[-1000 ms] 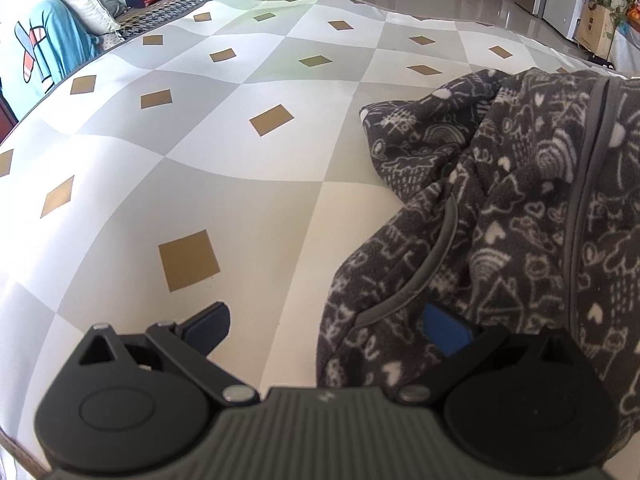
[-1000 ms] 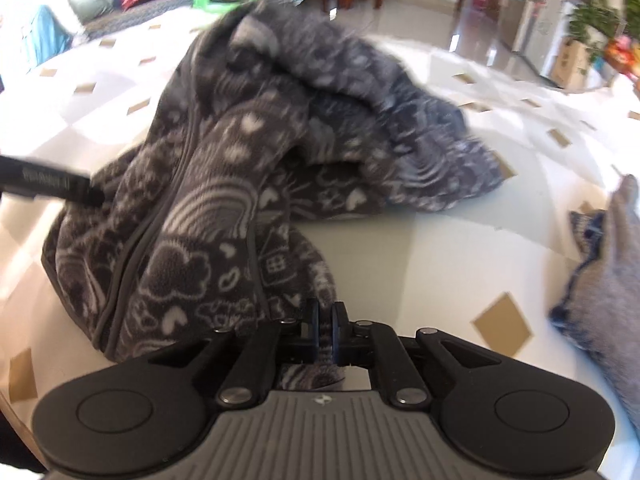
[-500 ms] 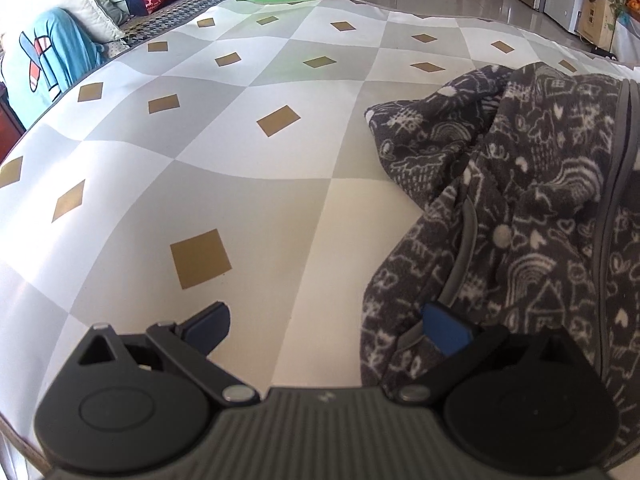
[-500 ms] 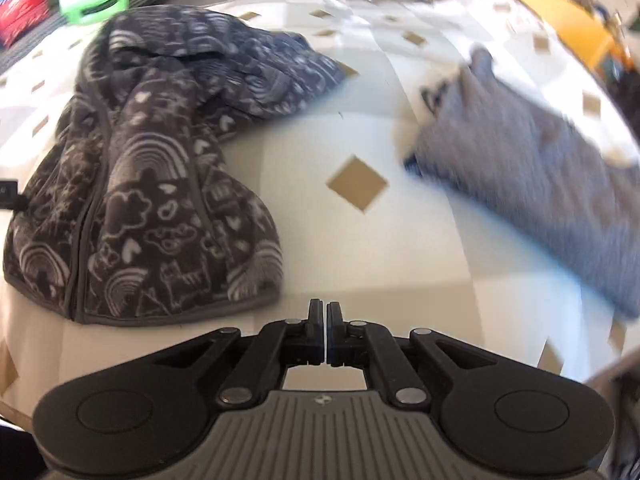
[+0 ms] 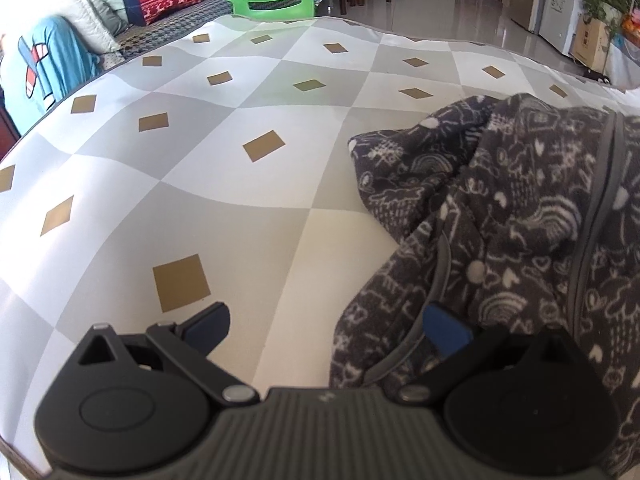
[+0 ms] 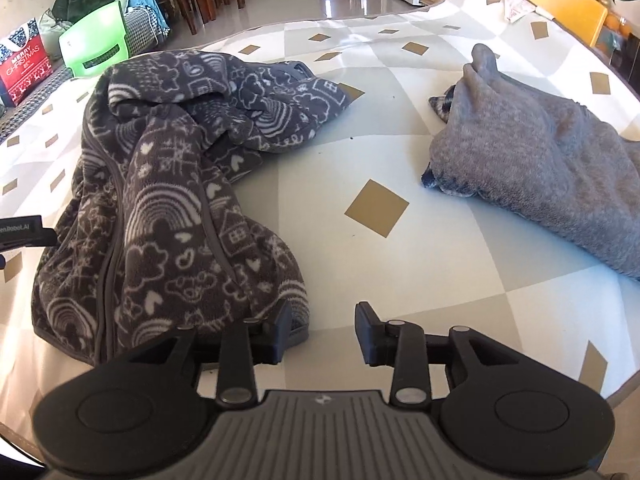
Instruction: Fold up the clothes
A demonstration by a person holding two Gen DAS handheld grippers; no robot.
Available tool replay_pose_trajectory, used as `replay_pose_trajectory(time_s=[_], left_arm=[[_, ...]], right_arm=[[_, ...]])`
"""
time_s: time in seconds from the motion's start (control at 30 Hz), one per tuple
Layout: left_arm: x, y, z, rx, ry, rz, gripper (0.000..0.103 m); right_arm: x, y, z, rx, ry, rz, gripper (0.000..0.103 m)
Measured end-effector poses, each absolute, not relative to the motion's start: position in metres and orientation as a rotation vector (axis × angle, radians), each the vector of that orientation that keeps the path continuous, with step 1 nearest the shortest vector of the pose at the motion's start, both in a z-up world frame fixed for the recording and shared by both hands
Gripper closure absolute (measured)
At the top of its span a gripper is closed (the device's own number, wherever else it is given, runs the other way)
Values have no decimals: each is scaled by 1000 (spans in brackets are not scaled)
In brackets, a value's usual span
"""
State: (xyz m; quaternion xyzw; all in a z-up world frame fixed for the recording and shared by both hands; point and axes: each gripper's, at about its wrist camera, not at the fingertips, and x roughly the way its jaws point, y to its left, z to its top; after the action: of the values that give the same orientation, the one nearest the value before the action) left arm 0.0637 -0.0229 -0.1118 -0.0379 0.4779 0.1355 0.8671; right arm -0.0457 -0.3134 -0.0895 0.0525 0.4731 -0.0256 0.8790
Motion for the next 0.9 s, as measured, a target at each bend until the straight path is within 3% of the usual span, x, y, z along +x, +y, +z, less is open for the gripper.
replay_pose_trajectory(time_s=[0.3,0.67,0.9], left_arm=[[69,-1,-123,-150,1020,287,0],[75,-6,-126,-74,1001,347,0],[79,11,-131,-249,1059,278,0]], right_arm=[[-23,-312,-107,170,985,-102,54],[-15,-292,-121,113,988,-130,53],[-15,-292,-120,132,986,-145,52]])
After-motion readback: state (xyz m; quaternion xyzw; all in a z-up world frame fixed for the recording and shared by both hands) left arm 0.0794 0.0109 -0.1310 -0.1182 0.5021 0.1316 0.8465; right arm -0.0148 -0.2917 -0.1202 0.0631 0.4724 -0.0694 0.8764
